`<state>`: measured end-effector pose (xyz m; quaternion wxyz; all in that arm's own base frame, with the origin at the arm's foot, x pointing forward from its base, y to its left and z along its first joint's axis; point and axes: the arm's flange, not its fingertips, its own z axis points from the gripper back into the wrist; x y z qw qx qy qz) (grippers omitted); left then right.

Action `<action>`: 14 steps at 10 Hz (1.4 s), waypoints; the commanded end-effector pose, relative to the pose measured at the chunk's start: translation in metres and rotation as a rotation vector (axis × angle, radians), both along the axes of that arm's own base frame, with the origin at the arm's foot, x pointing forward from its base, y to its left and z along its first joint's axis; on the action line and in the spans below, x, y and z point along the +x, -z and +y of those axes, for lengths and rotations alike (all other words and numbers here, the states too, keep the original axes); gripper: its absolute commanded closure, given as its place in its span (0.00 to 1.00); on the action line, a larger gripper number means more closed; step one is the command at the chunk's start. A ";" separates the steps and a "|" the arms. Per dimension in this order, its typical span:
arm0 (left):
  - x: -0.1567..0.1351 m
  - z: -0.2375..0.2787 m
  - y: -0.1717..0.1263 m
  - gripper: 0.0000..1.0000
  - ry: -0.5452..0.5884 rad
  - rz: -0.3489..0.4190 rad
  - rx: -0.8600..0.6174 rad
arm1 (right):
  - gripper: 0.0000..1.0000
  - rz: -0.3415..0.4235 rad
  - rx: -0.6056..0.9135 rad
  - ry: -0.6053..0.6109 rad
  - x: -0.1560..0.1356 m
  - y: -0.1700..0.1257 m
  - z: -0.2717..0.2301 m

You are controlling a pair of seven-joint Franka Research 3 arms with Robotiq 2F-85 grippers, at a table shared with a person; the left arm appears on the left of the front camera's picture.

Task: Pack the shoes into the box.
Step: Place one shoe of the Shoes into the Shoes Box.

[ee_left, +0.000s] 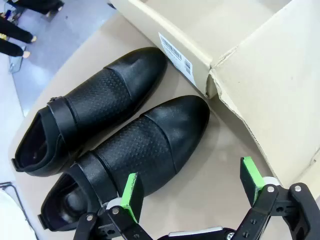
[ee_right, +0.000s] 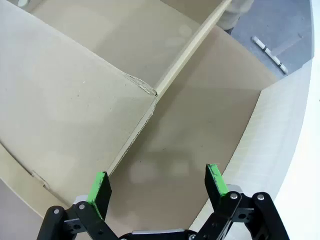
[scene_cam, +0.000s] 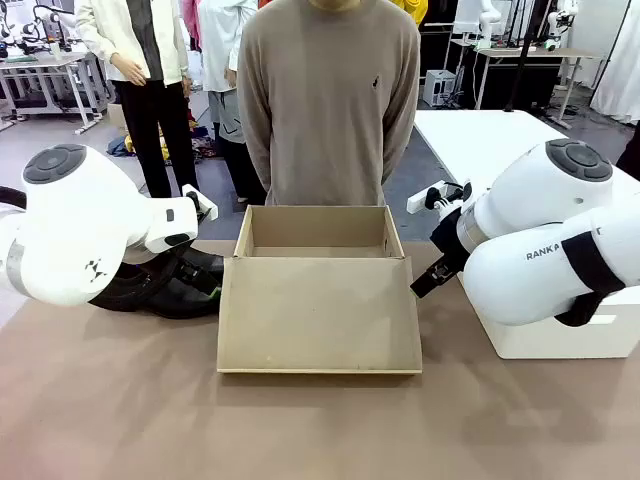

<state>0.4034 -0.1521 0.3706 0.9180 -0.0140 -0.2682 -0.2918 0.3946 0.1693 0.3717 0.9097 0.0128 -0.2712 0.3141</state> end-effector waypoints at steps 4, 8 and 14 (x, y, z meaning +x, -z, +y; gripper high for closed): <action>0.000 0.000 0.000 0.00 0.000 0.000 0.000 | 0.00 -0.001 0.000 0.000 0.000 0.000 0.000; 0.000 0.000 0.000 0.00 0.000 0.000 0.000 | 0.00 -0.001 0.000 0.000 0.000 0.000 0.000; -0.004 0.006 -0.027 0.00 -0.025 -0.031 0.017 | 0.00 0.004 0.009 0.000 -0.004 -0.024 -0.005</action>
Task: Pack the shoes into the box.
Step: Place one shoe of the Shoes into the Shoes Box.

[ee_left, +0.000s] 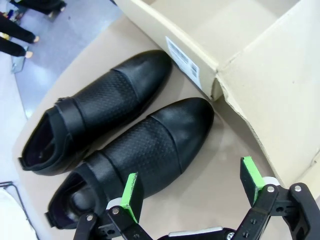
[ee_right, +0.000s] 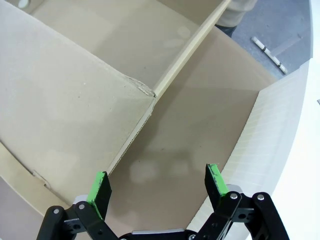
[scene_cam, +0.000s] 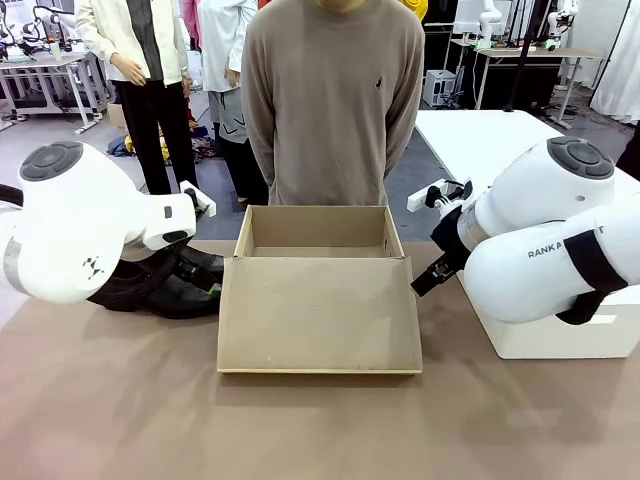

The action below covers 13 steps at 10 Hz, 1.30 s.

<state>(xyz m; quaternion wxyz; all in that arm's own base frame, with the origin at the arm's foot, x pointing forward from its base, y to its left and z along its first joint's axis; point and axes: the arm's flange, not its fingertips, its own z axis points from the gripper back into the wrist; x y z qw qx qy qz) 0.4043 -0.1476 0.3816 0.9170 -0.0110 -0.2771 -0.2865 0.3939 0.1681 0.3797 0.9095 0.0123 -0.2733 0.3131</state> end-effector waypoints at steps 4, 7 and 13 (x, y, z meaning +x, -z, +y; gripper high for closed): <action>-0.013 0.004 -0.070 0.00 0.013 -0.040 0.030 | 0.00 -0.006 0.049 -0.019 -0.015 -0.056 -0.015; -0.024 0.011 -0.099 0.00 0.063 -0.041 0.031 | 0.00 -0.025 0.062 -0.076 -0.031 -0.088 -0.019; -0.046 0.063 -0.134 0.00 0.485 -0.071 -0.102 | 0.00 -0.112 0.211 -0.420 -0.076 -0.128 -0.076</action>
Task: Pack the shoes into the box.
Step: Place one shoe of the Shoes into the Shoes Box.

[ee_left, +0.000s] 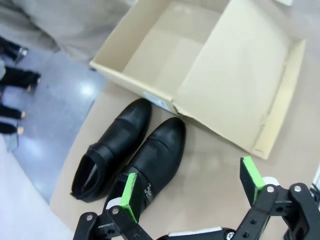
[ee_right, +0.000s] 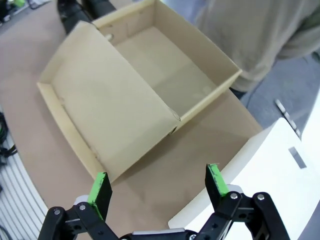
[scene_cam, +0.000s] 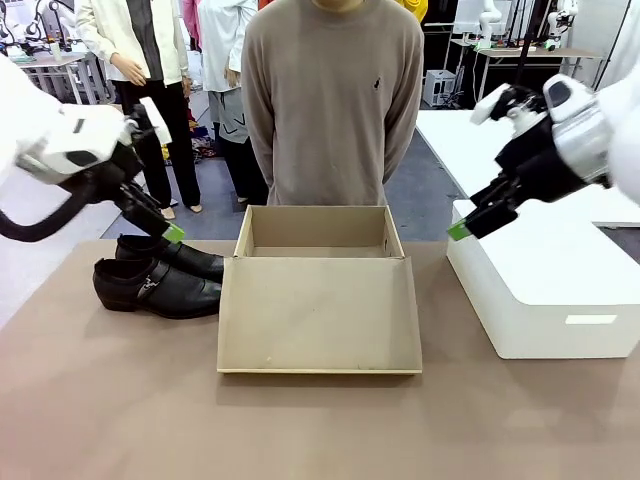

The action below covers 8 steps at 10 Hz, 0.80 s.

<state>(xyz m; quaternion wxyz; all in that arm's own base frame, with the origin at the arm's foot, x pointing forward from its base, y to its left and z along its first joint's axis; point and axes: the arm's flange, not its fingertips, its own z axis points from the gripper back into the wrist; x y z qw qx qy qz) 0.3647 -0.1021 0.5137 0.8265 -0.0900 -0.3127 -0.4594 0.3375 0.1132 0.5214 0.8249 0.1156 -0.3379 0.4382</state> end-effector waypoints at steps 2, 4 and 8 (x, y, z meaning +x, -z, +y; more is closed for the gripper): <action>-0.008 0.032 -0.013 0.00 0.173 -0.029 -0.102 | 0.00 -0.064 0.102 -0.095 -0.027 0.004 -0.039; -0.012 0.035 -0.025 0.00 0.187 -0.062 -0.118 | 0.00 -0.076 0.143 -0.093 -0.028 0.000 -0.045; -0.013 0.032 -0.052 0.00 0.133 -0.055 -0.167 | 0.00 -0.069 0.134 -0.091 -0.024 -0.004 -0.040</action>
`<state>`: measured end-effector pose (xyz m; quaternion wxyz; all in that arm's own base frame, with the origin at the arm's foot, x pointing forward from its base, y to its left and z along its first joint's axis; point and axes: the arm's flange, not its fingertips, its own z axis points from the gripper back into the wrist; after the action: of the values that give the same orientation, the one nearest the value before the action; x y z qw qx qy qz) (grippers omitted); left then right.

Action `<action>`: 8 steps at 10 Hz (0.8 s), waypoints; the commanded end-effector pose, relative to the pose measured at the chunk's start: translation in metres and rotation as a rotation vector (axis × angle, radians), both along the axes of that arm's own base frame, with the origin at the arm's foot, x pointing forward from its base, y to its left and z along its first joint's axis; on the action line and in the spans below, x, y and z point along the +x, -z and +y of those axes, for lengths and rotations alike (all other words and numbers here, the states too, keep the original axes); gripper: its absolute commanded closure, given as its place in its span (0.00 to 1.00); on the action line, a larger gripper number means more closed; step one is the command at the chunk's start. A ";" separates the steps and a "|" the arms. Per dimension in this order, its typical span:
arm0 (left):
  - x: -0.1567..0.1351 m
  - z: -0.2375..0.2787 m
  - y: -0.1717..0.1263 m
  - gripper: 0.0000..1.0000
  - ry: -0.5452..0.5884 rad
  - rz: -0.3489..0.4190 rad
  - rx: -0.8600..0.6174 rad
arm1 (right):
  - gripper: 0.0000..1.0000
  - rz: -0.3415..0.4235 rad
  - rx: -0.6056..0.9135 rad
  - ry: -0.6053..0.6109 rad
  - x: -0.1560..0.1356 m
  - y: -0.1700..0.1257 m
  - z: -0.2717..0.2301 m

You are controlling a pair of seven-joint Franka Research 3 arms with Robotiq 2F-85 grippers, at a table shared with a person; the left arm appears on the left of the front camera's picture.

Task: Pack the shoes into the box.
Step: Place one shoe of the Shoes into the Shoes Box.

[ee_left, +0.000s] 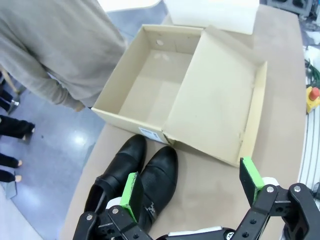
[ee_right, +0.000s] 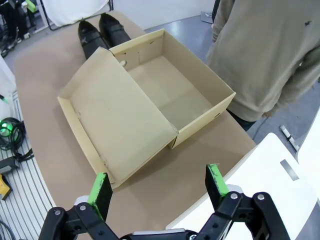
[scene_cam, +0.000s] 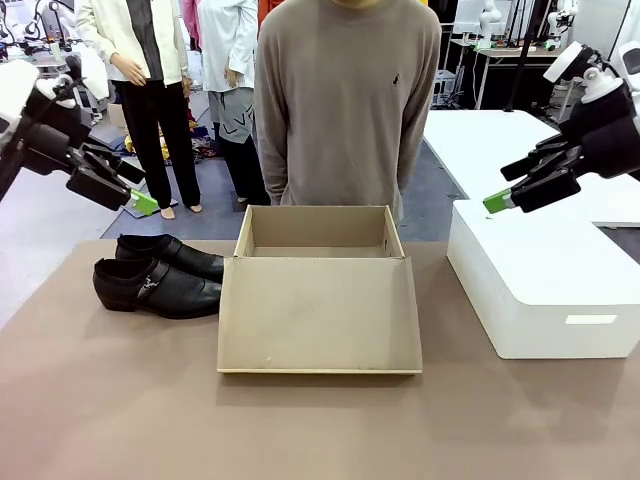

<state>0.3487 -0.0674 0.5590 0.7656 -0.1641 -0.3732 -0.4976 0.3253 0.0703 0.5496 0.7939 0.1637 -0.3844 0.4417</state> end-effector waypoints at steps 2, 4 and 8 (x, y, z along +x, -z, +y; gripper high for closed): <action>0.005 -0.008 -0.019 0.00 -0.051 0.029 0.053 | 0.00 0.002 0.003 -0.039 -0.008 0.025 0.005; 0.006 -0.009 -0.021 0.00 -0.085 0.036 0.081 | 0.00 0.008 0.000 -0.037 -0.008 0.025 0.007; 0.005 -0.009 -0.017 0.00 -0.057 0.013 0.061 | 0.00 0.023 -0.018 -0.004 0.004 0.008 0.005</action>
<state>0.3542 -0.0802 0.5775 0.7989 -0.1189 -0.3504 -0.4742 0.3290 0.0751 0.5411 0.8009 0.1579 -0.3693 0.4440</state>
